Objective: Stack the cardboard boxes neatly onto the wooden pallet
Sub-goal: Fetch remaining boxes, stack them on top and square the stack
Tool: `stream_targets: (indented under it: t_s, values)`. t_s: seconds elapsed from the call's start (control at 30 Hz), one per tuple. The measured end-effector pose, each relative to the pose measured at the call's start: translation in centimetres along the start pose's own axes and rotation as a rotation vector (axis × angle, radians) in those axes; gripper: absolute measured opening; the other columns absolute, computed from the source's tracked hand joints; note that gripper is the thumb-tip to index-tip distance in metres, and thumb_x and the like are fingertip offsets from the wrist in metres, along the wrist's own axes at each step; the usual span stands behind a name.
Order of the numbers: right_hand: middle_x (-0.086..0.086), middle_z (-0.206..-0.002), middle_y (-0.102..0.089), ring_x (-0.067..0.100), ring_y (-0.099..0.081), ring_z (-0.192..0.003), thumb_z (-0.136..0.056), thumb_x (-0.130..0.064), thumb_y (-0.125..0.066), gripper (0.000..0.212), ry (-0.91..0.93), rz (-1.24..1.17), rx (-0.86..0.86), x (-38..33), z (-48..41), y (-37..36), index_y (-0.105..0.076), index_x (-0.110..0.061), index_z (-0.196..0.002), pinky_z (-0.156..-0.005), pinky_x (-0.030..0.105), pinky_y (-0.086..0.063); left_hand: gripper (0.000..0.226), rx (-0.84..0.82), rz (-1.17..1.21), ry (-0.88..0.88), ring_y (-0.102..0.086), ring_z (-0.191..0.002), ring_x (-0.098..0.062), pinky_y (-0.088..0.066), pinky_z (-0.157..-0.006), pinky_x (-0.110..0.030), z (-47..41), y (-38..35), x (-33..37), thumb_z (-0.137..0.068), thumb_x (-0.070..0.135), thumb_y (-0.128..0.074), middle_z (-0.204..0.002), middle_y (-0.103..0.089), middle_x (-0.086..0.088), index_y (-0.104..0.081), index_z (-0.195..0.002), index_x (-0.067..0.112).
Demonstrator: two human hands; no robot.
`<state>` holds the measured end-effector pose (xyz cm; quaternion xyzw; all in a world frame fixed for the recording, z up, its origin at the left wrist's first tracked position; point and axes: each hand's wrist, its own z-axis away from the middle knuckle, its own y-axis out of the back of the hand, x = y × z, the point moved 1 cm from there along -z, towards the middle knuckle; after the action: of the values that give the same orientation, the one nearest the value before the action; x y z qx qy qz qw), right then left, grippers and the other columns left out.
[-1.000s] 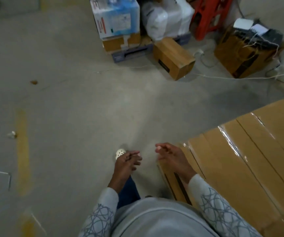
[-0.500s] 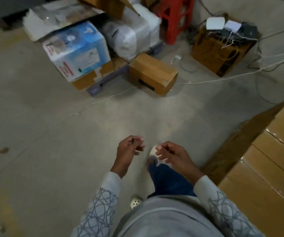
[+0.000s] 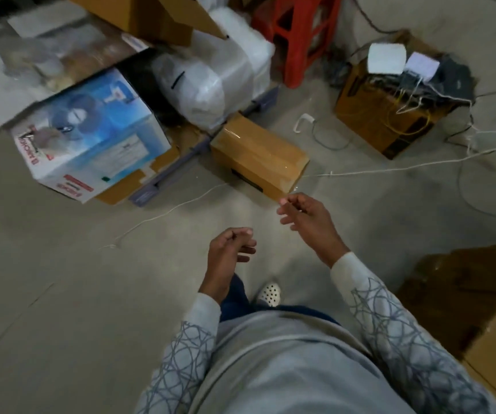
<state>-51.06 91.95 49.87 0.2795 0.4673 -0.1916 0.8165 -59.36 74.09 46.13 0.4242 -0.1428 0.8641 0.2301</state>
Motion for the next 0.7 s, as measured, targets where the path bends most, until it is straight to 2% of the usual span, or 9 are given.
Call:
stream_targets:
  t_s: [0.17, 0.27, 0.4, 0.5, 0.57, 0.7]
  values:
    - [-0.008, -0.100, -0.075, 0.008, -0.072, -0.088, -0.102, -0.033, -0.064, 0.008, 0.040, 0.073, -0.100, -2.9, -10.4, -2.1, -0.071, -0.030, -0.104, -0.080, 0.025, -0.054, 0.017, -0.019, 0.006, 0.081, -0.071, -0.079, -0.022, -0.054, -0.080, -0.039, -12.0, -2.7, 5.5, -0.096, 0.014, -0.066, -0.088, -0.077, -0.011, -0.074, -0.108, 0.004]
    - [-0.015, -0.100, -0.073, 0.002, -0.069, -0.091, -0.101, -0.032, -0.066, 0.007, 0.059, 0.163, -0.171, -4.2, -18.0, -2.7, -0.071, -0.036, -0.102, -0.082, 0.020, -0.053, 0.014, -0.065, -0.025, 0.105, -0.072, -0.078, -0.022, -0.056, -0.083, -0.043, -20.8, -4.0, 8.3, -0.099, 0.014, -0.063, -0.088, -0.078, -0.009, -0.074, -0.104, 0.008]
    - [-0.012, -0.105, -0.073, -0.009, -0.063, -0.091, -0.103, -0.027, -0.064, 0.012, -0.019, 0.233, -0.068, -6.3, -29.7, -2.6, -0.074, -0.027, -0.109, -0.077, 0.012, -0.047, 0.009, -0.050, -0.026, 0.171, -0.071, -0.080, -0.024, -0.055, -0.083, -0.043, -33.2, -5.2, 13.4, -0.094, 0.012, -0.068, -0.082, -0.077, -0.005, -0.076, -0.093, 0.014]
    - [-0.014, -0.104, -0.071, -0.014, -0.060, -0.090, -0.102, -0.023, -0.064, 0.012, -0.080, 0.229, -0.015, -7.3, -38.1, -3.3, -0.073, -0.022, -0.110, -0.075, 0.004, -0.041, 0.013, -0.008, -0.049, 0.220, -0.070, -0.078, -0.023, -0.055, -0.080, -0.043, -41.9, -5.7, 16.3, -0.090, 0.018, -0.071, -0.082, -0.076, -0.005, -0.076, -0.097, 0.010]
    - [-0.020, -0.102, -0.069, -0.012, -0.061, -0.089, -0.102, -0.020, -0.063, 0.012, -0.103, 0.221, 0.023, -6.6, -44.1, -4.1, -0.072, -0.020, -0.110, -0.077, 0.005, -0.043, 0.019, 0.013, -0.051, 0.256, -0.070, -0.077, -0.022, -0.054, -0.077, -0.042, -47.8, -6.3, 16.8, -0.090, 0.020, -0.071, -0.083, -0.076, -0.005, -0.075, -0.103, 0.006]
    - [-0.009, -0.104, -0.070, 0.005, -0.062, -0.092, -0.100, -0.015, -0.063, 0.016, -0.136, 0.216, 0.073, 0.5, -58.0, -7.0, -0.070, -0.016, -0.114, -0.083, 0.011, -0.045, 0.010, 0.110, -0.031, 0.372, -0.068, -0.082, -0.023, -0.054, -0.077, -0.040, -60.8, -8.1, 12.5, -0.092, 0.020, -0.071, -0.086, -0.073, -0.005, -0.073, -0.097, 0.012]
